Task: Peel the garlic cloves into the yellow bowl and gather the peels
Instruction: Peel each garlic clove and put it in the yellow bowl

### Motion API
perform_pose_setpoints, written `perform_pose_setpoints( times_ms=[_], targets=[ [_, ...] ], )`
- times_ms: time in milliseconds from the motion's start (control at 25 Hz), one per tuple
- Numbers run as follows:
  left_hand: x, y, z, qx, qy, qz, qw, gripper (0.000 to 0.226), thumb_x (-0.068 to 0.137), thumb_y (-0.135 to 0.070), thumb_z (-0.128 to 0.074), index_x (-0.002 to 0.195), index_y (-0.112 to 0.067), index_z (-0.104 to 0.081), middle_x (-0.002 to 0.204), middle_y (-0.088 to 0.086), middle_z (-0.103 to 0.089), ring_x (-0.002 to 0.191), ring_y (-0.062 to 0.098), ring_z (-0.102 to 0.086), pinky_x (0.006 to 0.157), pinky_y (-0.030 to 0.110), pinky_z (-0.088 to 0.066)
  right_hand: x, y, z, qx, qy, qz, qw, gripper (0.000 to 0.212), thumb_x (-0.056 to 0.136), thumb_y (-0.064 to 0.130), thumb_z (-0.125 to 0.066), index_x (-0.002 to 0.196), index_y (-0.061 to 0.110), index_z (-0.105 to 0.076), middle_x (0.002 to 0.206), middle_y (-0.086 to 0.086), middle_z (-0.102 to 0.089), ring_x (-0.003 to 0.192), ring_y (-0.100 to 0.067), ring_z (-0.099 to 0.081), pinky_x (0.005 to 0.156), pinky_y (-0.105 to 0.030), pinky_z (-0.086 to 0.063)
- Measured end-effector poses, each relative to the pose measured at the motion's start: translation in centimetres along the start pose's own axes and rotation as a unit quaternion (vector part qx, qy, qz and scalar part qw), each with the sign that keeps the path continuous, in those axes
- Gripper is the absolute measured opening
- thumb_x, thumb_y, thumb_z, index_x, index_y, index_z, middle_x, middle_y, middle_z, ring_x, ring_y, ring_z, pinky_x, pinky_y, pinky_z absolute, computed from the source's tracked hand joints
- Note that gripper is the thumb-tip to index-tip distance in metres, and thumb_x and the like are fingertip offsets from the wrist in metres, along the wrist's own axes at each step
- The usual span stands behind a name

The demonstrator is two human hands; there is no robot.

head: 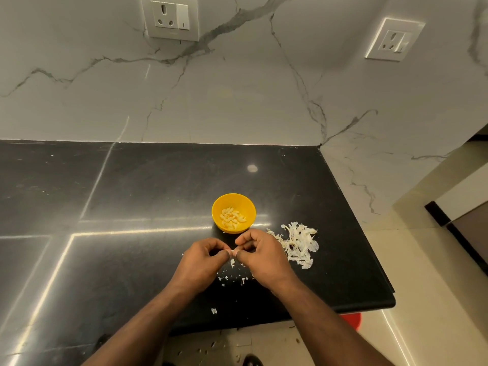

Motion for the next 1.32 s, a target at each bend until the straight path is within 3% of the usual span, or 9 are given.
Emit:
perform_pose_setpoints(
  times_ms=[160, 440, 520, 640, 720, 880, 1000, 1120, 1320],
  targets=[
    [-0.1, 0.3, -1.3, -0.123, 0.021, 0.06, 0.99, 0.015, 0.087, -0.011, -0.068, 0.076, -0.016, -0.076, 0.07, 0.009, -0.071, 0.061, 0.012, -0.057, 0.055, 0.023, -0.043, -1.1, 0.9, 0.7, 0.009, 0.003, 0.05, 0.999, 0.023, 0.087, 0.01, -0.072, 0.086, 0.031, -0.062, 0.08, 0.009, -0.066, 0.073, 0.001, -0.06, 0.068, -0.017, -0.05],
    [-1.0, 0.3, -2.7, -0.239, 0.059, 0.118, 0.962, 0.018, 0.091, -0.005, -0.057, 0.08, -0.006, -0.072, 0.067, 0.005, -0.059, 0.057, 0.01, -0.046, 0.053, 0.024, -0.03, -2.7, 3.7, 1.0, -0.115, -0.023, 0.221, 0.968, 0.015, 0.083, 0.002, -0.061, 0.086, 0.017, -0.062, 0.079, 0.019, -0.051, 0.076, 0.006, -0.048, 0.067, -0.008, -0.034],
    [-0.9, -0.1, -2.3, -0.23, 0.044, 0.095, 0.968, 0.018, 0.091, -0.004, -0.059, 0.08, -0.008, -0.072, 0.068, 0.007, -0.062, 0.059, 0.011, -0.049, 0.054, 0.024, -0.033, -2.0, 2.7, 1.5, -0.056, -0.039, 0.165, 0.984, 0.013, 0.083, 0.004, -0.066, 0.083, 0.016, -0.061, 0.075, 0.013, -0.057, 0.07, -0.001, -0.051, 0.062, -0.015, -0.04],
    [-0.7, -1.3, -1.2, -0.134, 0.013, -0.016, 0.991, 0.014, 0.09, -0.013, -0.071, 0.079, -0.021, -0.075, 0.072, 0.009, -0.069, 0.065, 0.015, -0.055, 0.061, 0.031, -0.043, -0.9, 0.0, 1.5, 0.12, -0.028, -0.016, 0.992, 0.016, 0.081, 0.002, -0.072, 0.081, 0.013, -0.061, 0.075, -0.003, -0.064, 0.067, -0.011, -0.056, 0.065, -0.035, -0.051],
    [-1.1, -1.9, -0.9, -0.079, 0.002, -0.075, 0.994, 0.013, 0.09, -0.02, -0.073, 0.08, -0.028, -0.074, 0.071, 0.006, -0.068, 0.061, 0.013, -0.053, 0.059, 0.033, -0.043, -0.7, -0.9, 0.7, 0.223, 0.01, -0.092, 0.97, 0.02, 0.082, -0.007, -0.069, 0.082, 0.01, -0.059, 0.073, -0.006, -0.066, 0.063, -0.014, -0.056, 0.059, -0.031, -0.049],
    [-2.0, -2.9, -0.4, -0.043, -0.029, -0.137, 0.989, 0.011, 0.092, -0.022, -0.071, 0.083, -0.028, -0.073, 0.071, -0.004, -0.068, 0.061, 0.007, -0.055, 0.056, 0.03, -0.045, -0.9, -1.3, 0.1, 0.338, 0.039, -0.157, 0.927, 0.027, 0.083, -0.018, -0.059, 0.084, 0.009, -0.055, 0.065, -0.004, -0.064, 0.058, -0.016, -0.051, 0.054, -0.026, -0.043],
    [-1.8, -2.7, -0.1, -0.069, -0.031, -0.113, 0.991, 0.012, 0.092, -0.02, -0.071, 0.082, -0.025, -0.074, 0.071, 0.003, -0.068, 0.062, 0.012, -0.055, 0.058, 0.03, -0.044, -0.9, -0.4, 0.3, 0.28, 0.019, -0.087, 0.956, 0.024, 0.084, -0.015, -0.063, 0.081, 0.008, -0.056, 0.071, -0.004, -0.063, 0.064, -0.015, -0.053, 0.059, -0.025, -0.046],
    [-1.0, -1.0, -0.6, -0.191, -0.002, -0.001, 0.982, 0.017, 0.091, -0.004, -0.065, 0.079, -0.011, -0.074, 0.065, 0.006, -0.064, 0.059, 0.012, -0.052, 0.055, 0.024, -0.04, -0.9, 1.1, 0.9, 0.146, -0.018, 0.036, 0.989, 0.029, 0.084, -0.008, -0.067, 0.076, 0.017, -0.056, 0.073, 0.005, -0.063, 0.073, -0.013, -0.059, 0.072, -0.031, -0.054],
    [-1.4, 0.1, -2.3, -0.327, 0.085, 0.121, 0.933, 0.023, 0.091, -0.001, -0.057, 0.077, -0.008, -0.074, 0.066, 0.007, -0.057, 0.057, 0.011, -0.046, 0.054, 0.024, -0.032, -1.5, 2.6, 1.2, 0.072, -0.043, 0.152, 0.985, 0.054, 0.082, -0.016, -0.058, 0.075, 0.037, -0.049, 0.08, 0.002, -0.062, 0.077, -0.011, -0.06, 0.07, -0.03, -0.05]
  ],
)
Point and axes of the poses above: each hand's wrist, its own x-axis towards the middle knuckle, its own z-axis out of the back of the hand, y = z × x, the point moved 9 cm from there along x, towards the middle knuckle
